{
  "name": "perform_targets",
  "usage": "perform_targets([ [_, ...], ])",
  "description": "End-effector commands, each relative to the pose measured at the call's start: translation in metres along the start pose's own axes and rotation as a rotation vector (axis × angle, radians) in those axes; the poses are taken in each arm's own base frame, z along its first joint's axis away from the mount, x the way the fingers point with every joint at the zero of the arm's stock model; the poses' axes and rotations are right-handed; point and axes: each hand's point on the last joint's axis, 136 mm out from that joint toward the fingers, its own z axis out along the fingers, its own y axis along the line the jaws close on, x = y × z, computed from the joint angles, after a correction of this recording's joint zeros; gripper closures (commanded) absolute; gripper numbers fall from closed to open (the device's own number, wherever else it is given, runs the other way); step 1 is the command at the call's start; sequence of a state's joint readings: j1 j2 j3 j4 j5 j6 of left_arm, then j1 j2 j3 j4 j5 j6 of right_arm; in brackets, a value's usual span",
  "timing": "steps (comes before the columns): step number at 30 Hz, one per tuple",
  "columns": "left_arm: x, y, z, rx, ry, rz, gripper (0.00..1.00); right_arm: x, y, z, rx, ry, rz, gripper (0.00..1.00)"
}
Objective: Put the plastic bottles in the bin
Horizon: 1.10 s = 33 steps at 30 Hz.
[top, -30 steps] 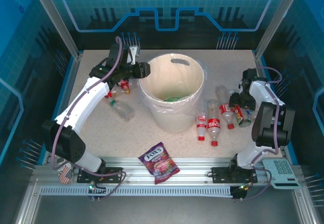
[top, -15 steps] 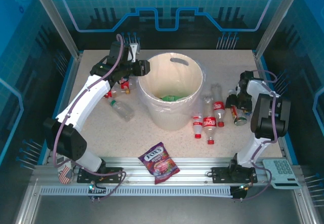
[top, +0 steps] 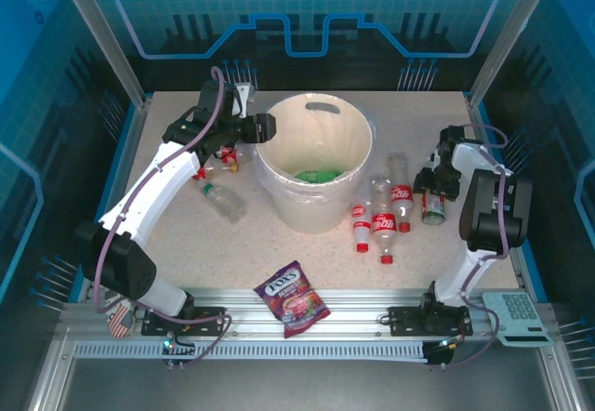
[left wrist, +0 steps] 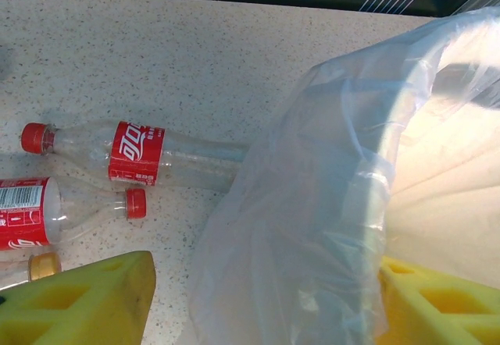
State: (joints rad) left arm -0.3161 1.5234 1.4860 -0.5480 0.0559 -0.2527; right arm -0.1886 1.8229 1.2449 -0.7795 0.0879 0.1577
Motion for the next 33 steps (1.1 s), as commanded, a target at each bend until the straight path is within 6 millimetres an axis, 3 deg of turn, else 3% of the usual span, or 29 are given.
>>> perform_targets([
  [1,0.009,0.005,-0.006,-0.014,0.012,0.013,0.29,-0.019,0.018,-0.047,-0.063,-0.113,-0.011,0.36],
  [7,0.014,0.006,-0.006,-0.003,0.012,0.010,0.23,-0.029,0.024,-0.112,-0.079,-0.246,-0.024,0.38],
  [10,0.016,0.006,-0.005,0.015,0.019,-0.005,0.22,-0.034,0.031,-0.157,-0.114,-0.350,-0.026,0.39],
  [13,0.015,0.008,-0.007,0.017,0.014,-0.008,0.21,-0.034,0.053,-0.212,-0.188,-0.473,-0.055,0.42],
  [18,0.015,0.009,-0.010,0.020,0.001,-0.012,0.20,-0.023,0.126,-0.313,-0.503,-0.714,-0.176,0.43],
  [23,0.015,0.008,-0.011,0.027,-0.001,-0.016,0.20,0.004,0.194,-0.380,-0.697,-0.789,-0.333,0.44],
  [27,0.015,0.008,-0.011,0.027,-0.006,-0.018,0.20,0.021,0.251,-0.390,-0.775,-0.742,-0.457,0.44],
  [33,0.015,0.008,-0.011,0.026,-0.007,-0.020,0.20,0.034,0.318,-0.354,-0.717,-0.636,-0.606,0.44],
])
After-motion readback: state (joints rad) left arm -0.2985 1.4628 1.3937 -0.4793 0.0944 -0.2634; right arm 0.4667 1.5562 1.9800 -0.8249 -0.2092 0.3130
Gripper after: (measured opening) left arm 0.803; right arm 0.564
